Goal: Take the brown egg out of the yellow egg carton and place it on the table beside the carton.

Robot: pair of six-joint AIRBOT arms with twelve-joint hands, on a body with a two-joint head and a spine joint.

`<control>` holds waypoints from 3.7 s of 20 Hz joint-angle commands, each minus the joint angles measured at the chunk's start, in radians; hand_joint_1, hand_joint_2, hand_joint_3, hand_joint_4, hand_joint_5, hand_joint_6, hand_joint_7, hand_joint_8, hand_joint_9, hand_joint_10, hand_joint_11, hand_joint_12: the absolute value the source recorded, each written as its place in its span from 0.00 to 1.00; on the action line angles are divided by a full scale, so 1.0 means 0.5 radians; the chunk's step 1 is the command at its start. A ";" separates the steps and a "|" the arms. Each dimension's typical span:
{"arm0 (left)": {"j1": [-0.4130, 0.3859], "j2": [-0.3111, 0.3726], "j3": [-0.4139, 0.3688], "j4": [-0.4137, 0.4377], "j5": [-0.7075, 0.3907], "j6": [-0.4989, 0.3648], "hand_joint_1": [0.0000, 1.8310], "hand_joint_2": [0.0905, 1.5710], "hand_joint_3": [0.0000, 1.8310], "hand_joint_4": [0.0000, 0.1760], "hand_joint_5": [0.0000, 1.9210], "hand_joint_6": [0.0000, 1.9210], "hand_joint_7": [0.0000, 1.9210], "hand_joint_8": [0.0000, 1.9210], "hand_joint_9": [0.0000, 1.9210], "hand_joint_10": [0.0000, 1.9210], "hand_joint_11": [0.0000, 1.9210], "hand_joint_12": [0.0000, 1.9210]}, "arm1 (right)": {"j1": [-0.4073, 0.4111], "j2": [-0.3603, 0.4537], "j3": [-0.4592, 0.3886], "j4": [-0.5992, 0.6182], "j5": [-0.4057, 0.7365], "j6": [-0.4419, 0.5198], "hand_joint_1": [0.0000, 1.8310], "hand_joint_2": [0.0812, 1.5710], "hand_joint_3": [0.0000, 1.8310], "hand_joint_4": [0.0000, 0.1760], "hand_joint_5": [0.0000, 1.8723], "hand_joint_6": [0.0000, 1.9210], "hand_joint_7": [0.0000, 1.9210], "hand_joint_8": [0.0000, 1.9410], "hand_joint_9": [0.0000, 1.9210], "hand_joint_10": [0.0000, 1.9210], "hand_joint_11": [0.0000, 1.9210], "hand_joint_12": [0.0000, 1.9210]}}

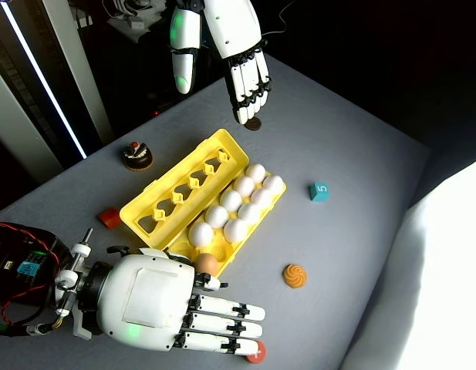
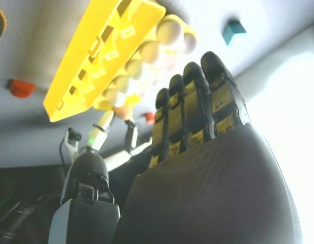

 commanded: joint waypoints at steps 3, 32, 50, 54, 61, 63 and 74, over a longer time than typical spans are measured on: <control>-0.022 0.003 -0.003 0.134 -0.044 -0.006 0.00 0.75 0.00 0.00 0.09 0.00 0.11 0.00 0.09 0.00 0.00 0.18 | 0.023 0.006 0.004 -0.013 0.235 0.005 0.41 0.58 0.00 0.74 0.45 0.03 0.00 0.00 0.00 0.00 0.00 0.00; -0.023 0.003 -0.003 0.134 -0.037 -0.006 0.00 0.75 0.00 0.00 0.08 0.00 0.10 0.00 0.09 0.00 0.00 0.17 | 0.031 -0.076 0.068 -0.014 0.206 0.006 0.56 0.68 0.00 1.00 0.54 0.50 0.04 0.01 0.00 0.00 0.00 0.00; -0.023 0.004 -0.003 0.134 -0.037 -0.006 0.00 0.74 0.00 0.00 0.10 0.00 0.11 0.00 0.09 0.00 0.00 0.17 | 0.002 0.247 -0.055 -0.013 0.168 -0.021 0.57 0.67 0.00 1.00 0.57 0.45 0.05 0.00 0.00 0.00 0.00 0.00; -0.023 0.003 -0.003 0.134 -0.037 -0.006 0.00 0.74 0.00 0.00 0.09 0.00 0.10 0.00 0.08 0.00 0.00 0.14 | -0.064 0.215 0.009 -0.001 0.188 -0.008 0.57 0.66 0.00 1.00 0.57 0.45 0.05 0.00 0.00 0.00 0.00 0.00; -0.023 0.003 -0.003 0.134 -0.037 -0.006 0.00 0.75 0.00 0.00 0.09 0.00 0.10 0.00 0.09 0.00 0.00 0.16 | -0.091 0.147 0.068 -0.001 0.177 -0.009 0.57 0.67 0.00 1.00 0.56 0.47 0.05 0.00 0.00 0.00 0.00 0.00; -0.023 0.003 -0.003 0.134 -0.037 -0.006 0.00 0.75 0.00 0.00 0.08 0.00 0.10 0.00 0.08 0.00 0.00 0.15 | -0.113 0.135 0.068 -0.001 0.179 -0.011 0.57 0.67 0.00 1.00 0.56 0.47 0.06 0.00 0.00 0.00 0.00 0.00; -0.023 0.003 -0.003 0.134 -0.033 -0.006 0.00 0.75 0.00 0.00 0.08 0.00 0.10 0.00 0.09 0.00 0.00 0.16 | -0.180 0.099 0.067 -0.001 0.197 -0.036 0.41 0.56 0.00 0.49 0.43 0.03 0.03 0.00 0.00 0.00 0.00 0.00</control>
